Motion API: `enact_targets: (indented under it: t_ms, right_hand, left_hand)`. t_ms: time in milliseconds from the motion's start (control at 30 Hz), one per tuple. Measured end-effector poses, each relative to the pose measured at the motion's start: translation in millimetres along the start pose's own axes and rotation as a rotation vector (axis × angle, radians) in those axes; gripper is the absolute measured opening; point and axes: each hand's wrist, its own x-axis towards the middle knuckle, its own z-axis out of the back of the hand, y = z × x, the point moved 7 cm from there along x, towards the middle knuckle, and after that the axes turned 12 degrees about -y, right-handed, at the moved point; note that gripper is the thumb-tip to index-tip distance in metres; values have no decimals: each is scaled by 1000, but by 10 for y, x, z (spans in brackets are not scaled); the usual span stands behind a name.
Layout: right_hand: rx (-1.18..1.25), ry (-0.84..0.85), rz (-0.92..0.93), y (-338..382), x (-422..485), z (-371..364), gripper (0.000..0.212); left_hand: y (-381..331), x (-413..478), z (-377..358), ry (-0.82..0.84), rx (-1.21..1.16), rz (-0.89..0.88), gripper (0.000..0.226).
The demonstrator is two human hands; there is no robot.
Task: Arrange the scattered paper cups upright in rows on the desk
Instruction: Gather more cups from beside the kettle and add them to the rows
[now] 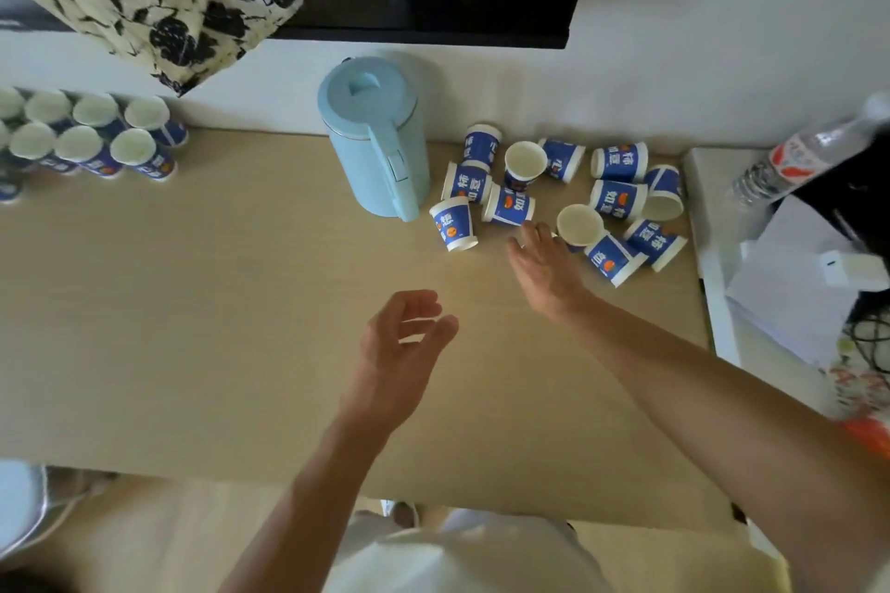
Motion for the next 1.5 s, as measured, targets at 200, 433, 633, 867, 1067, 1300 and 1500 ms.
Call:
enact_targets:
  t_ms: [200,433,633,867,1067,1300,1500]
  right_hand:
    - [-81,34,163,-82,52,-115,42]
    - [-194,97,265,-155,-13,-199,43]
    - [-191,125,307,-253,-84,-254,40]
    - [757,79,-209,-556,-195,-70,69]
    - [1696,98,-484,-80,-764,150,64]
    - [1741,116,-298,365,-963,268,78]
    - [1679,105,-391,281,-281,72,87]
  left_hand:
    - [48,-96,-176,-31,19,41,19]
    - [118,-169,-348,-40,49,67,22]
    - [193,-210,-473,-14,48,104,22]
    - [285,-170,-512,-31,61,152,28]
    - [273,-86,-567,-89,-62,294,66]
    - [201,-41,-465,-223,-135,178,49]
    - [317,-4,-156,-333,-131,182,43]
